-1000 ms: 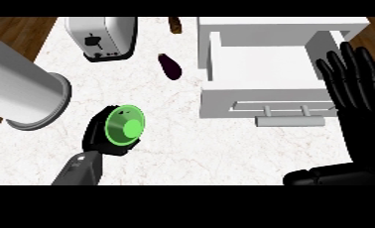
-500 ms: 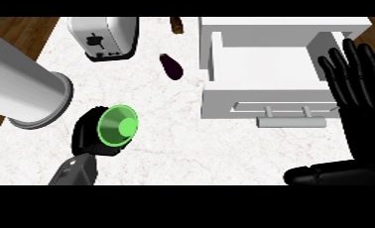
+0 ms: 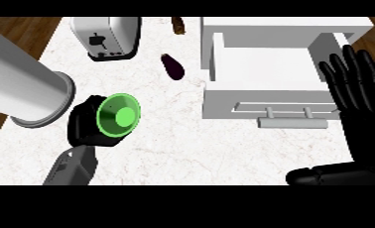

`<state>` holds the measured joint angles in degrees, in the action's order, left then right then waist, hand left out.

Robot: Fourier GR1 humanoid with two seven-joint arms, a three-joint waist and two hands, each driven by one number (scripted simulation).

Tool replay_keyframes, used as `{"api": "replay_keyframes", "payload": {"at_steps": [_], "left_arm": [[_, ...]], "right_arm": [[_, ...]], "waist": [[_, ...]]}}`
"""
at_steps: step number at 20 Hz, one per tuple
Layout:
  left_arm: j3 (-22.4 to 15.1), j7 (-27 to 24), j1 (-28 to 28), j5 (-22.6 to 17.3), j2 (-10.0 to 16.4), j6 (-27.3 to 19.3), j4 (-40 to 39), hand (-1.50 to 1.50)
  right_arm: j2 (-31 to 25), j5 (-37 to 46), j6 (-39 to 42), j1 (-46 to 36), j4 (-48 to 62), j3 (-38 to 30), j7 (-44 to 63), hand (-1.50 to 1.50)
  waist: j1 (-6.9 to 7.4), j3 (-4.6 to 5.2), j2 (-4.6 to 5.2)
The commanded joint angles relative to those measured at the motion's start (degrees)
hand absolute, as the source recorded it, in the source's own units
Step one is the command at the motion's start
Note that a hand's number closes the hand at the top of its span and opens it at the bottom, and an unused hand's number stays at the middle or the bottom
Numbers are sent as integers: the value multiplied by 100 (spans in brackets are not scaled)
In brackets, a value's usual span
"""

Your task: Pick up the cup, place it into the drawer and close the drawer

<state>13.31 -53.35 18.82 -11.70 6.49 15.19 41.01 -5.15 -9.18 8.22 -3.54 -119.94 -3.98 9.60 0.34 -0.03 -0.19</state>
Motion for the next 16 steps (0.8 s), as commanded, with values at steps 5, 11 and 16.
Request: {"api": "replay_keyframes", "payload": {"at_steps": [5,11,16], "left_arm": [[-710,1514,-129,-184,-416,-64,2324,150],[-1338,2873,-315,-485,-639,-935,4022,150],[-1400,3906,667,-478,-646,-1659,4556,150]], "right_arm": [[34,-3,-38,50,-106,67,165,-150],[29,-26,-95,-156,-2,0,190,-150],[-243,-262,129,-293,188,-306,157,-150]], "waist": [[37,-5,-20],[-2,0,-4],[-22,-1,1]]}}
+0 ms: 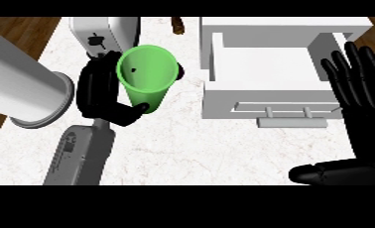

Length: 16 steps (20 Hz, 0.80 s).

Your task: Pick up the cup, place it into the drawer and close the drawer

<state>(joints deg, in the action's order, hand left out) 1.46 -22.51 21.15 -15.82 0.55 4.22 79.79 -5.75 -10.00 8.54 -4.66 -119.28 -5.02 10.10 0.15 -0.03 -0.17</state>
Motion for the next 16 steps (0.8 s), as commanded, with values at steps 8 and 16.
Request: {"api": "replay_keyframes", "payload": {"at_steps": [8,16], "left_arm": [[-411,943,1414,260,-52,-1070,-8,150],[-334,1372,2883,509,-54,-1605,-1060,150]], "right_arm": [[-70,-40,138,-100,270,-99,-210,-150],[58,93,-43,179,-266,131,177,-150]], "waist": [[-42,2,18],[-85,2,20]]}}
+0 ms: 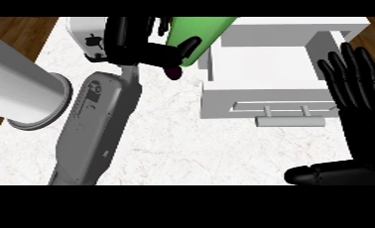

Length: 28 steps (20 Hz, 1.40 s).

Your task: Pick up the cup, place it into the drawer and close the drawer

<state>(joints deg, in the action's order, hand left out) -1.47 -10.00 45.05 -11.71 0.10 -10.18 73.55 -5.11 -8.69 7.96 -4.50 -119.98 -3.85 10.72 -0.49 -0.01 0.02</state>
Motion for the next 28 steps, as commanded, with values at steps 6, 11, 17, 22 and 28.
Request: {"api": "replay_keyframes", "payload": {"at_steps": [6,11,17,22,28], "left_arm": [[-85,105,1339,39,-10,-334,-1448,150],[-330,-446,1617,-340,-10,-471,-2443,150],[-806,-790,2247,-873,-10,-1026,-3388,150],[-1261,-1058,2391,-1380,-10,-1071,-4070,150],[-2011,-1090,2617,-1867,-10,-1384,-4480,150]], "right_arm": [[-60,-80,121,16,177,-158,-231,-150],[-67,-54,38,-293,399,-155,-131,-150],[-129,-112,-129,-760,325,-127,312,-150],[-35,-64,74,-336,464,-123,-260,-150],[-76,-181,323,-83,518,-176,-572,-150]], "waist": [[-38,-1,13],[-69,0,26],[-160,1,49],[-235,-2,61],[-381,-6,74]]}}
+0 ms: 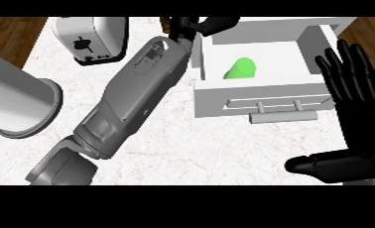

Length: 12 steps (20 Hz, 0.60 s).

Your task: Pick up the cup, place it into the drawer and close the drawer

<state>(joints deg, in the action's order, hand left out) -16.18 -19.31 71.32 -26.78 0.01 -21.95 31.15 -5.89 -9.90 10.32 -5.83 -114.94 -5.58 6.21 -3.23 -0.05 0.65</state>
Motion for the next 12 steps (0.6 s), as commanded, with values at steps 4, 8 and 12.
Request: {"api": "replay_keyframes", "payload": {"at_steps": [4,8,12], "left_arm": [[-785,-239,179,-481,-1,-205,-644,150],[-1063,-43,469,-577,-1,-201,-806,150],[-1435,-61,440,-486,-1,-389,-1115,150]], "right_arm": [[-44,-60,127,-227,163,90,0,-150],[-4,35,7,-414,320,97,41,-150],[51,1,56,-292,83,219,30,-150]], "waist": [[-235,-5,63],[-226,-6,74],[-345,-7,111]]}}
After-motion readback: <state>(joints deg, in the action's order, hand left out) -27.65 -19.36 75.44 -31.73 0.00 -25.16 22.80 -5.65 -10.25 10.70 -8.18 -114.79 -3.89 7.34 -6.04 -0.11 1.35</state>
